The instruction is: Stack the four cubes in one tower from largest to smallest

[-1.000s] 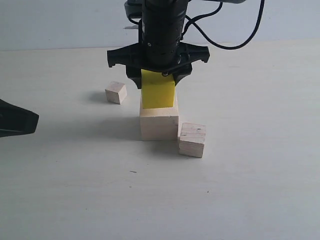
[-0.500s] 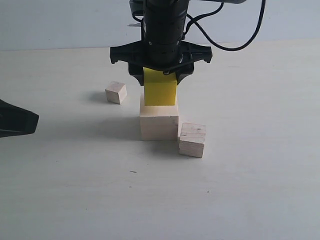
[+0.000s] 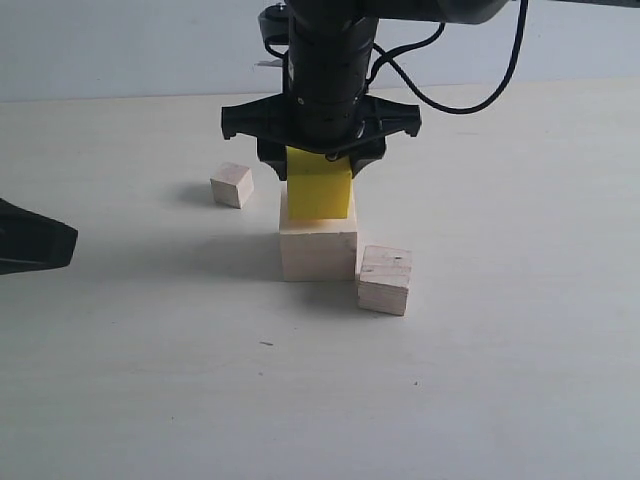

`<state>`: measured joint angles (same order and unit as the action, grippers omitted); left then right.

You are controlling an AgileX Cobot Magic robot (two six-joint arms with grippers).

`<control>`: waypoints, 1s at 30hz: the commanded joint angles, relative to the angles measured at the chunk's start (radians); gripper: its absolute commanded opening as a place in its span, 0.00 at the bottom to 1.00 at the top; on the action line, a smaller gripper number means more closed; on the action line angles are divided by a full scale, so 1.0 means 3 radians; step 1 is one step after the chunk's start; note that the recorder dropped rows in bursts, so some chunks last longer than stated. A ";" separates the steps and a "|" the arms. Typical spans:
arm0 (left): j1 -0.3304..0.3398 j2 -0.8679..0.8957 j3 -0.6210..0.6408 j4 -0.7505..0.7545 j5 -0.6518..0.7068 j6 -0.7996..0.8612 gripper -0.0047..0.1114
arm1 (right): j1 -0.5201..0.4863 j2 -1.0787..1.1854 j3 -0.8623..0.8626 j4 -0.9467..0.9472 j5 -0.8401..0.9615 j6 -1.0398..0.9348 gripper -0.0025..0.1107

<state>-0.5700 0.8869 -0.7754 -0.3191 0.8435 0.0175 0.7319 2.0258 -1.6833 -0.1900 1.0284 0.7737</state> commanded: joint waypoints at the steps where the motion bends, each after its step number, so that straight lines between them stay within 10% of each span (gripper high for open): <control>1: 0.0009 -0.0021 0.0007 -0.0012 -0.0017 0.0015 0.04 | 0.0003 -0.0018 0.0006 -0.0017 -0.0053 -0.0025 0.02; 30: 0.0009 -0.0021 0.0007 -0.0026 -0.0004 0.0015 0.04 | 0.0003 0.0052 0.0006 -0.0024 -0.0060 -0.0016 0.02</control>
<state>-0.5700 0.8869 -0.7754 -0.3209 0.8435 0.0175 0.7319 2.0431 -1.6833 -0.1900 1.0246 0.7737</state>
